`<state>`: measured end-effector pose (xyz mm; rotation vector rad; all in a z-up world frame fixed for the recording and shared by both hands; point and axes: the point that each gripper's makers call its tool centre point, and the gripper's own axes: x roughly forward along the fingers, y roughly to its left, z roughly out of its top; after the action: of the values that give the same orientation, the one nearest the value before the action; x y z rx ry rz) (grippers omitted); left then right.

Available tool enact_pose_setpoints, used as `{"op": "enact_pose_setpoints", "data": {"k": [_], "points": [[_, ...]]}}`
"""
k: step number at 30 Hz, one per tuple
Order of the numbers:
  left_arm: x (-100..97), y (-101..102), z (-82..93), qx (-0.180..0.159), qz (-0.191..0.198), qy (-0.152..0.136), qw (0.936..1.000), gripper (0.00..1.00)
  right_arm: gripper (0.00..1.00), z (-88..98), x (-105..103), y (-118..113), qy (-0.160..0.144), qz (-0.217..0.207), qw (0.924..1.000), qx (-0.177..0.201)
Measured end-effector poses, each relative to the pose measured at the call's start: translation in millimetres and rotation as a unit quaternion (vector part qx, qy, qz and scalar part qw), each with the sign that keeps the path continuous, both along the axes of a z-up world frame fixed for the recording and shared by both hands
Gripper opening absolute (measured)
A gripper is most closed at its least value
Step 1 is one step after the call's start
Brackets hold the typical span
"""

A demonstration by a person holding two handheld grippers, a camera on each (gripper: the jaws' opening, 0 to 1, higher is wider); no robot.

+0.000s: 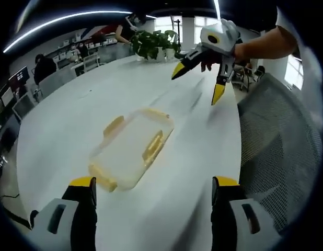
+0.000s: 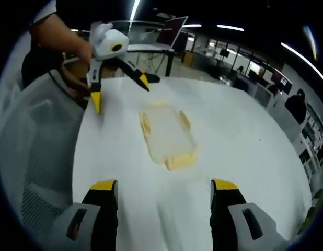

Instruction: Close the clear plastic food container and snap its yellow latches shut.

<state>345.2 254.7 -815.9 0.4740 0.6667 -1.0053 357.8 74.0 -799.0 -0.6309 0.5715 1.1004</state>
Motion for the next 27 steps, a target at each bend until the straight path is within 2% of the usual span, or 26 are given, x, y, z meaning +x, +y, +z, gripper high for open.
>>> {"op": "enact_pose_setpoints", "data": {"k": [14,27], "points": [[12.3,7.5,-8.8,0.028,-0.034,0.003,0.9990,0.91,0.70,-2.4,17.8,7.6,-0.007,0.025,0.9995,-0.020],[21.9,8.4,-10.4,0.060,-0.072,0.001,0.9956,0.89,0.68,-12.2,25.4,18.8,0.006,0.060,0.9974,-0.041]]}}
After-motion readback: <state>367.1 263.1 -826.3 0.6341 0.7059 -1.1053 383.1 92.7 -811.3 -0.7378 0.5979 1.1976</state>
